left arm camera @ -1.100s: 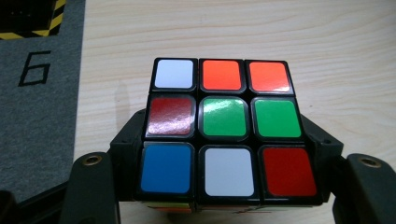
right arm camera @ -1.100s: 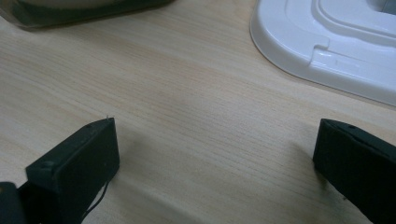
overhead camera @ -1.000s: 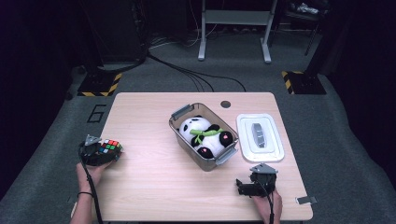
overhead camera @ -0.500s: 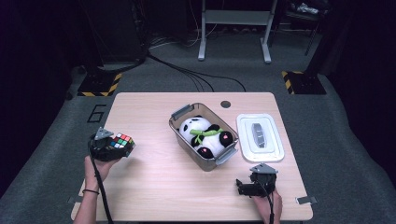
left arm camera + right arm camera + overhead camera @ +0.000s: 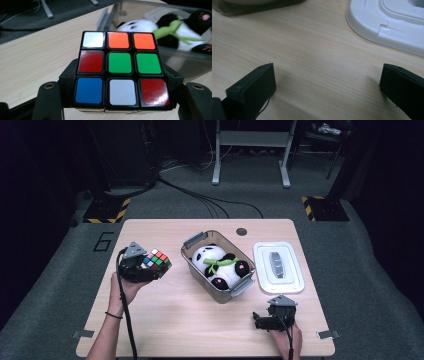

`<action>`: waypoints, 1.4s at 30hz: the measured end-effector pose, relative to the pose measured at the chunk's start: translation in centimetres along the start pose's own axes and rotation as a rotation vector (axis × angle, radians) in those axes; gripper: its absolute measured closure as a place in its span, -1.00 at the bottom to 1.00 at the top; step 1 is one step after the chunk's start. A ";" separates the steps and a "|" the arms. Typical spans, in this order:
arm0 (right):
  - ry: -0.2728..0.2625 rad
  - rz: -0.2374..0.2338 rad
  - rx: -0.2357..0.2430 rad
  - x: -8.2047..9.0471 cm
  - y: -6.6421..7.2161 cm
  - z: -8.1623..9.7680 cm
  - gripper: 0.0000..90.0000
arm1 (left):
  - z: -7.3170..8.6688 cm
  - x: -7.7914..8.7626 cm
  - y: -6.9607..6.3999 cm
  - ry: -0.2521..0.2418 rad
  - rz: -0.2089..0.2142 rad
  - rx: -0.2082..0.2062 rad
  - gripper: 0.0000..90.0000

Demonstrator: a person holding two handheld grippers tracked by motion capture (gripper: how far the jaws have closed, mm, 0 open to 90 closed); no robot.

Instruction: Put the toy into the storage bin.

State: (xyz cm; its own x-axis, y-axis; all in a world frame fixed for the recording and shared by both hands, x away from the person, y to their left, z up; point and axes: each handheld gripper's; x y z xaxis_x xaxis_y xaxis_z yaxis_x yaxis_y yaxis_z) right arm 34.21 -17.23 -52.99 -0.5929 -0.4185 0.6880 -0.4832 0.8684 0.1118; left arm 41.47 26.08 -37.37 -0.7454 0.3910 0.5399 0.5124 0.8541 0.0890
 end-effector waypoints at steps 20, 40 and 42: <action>0.003 -0.001 0.003 0.0 0.0 0.0 -1.00 | -6.3 -5.3 -9.3 -0.015 0.202 -0.146 -0.25; 0.001 -0.002 0.004 0.1 0.0 0.0 -1.00 | -5.3 -9.8 -14.9 0.069 0.190 -0.073 -0.25; 0.002 -0.002 0.004 0.1 0.0 0.0 -1.00 | -5.1 -10.1 -15.0 0.073 0.194 -0.075 -0.25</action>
State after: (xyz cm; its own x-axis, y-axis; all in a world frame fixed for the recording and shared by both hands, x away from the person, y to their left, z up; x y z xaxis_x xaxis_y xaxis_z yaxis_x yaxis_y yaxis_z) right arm 34.16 -17.30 -52.98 -0.5908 -0.4199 0.6890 -0.4868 0.8665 0.1106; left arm 43.47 7.58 -39.83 -0.5986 0.5172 0.6117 0.6753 0.7365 0.0382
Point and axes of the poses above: each handheld gripper's, and its own axes: x roughly backward along the jaws, z roughly out of its underside, y roughly to its left, and after that the axes turned 9 degrees about -z, right-handed
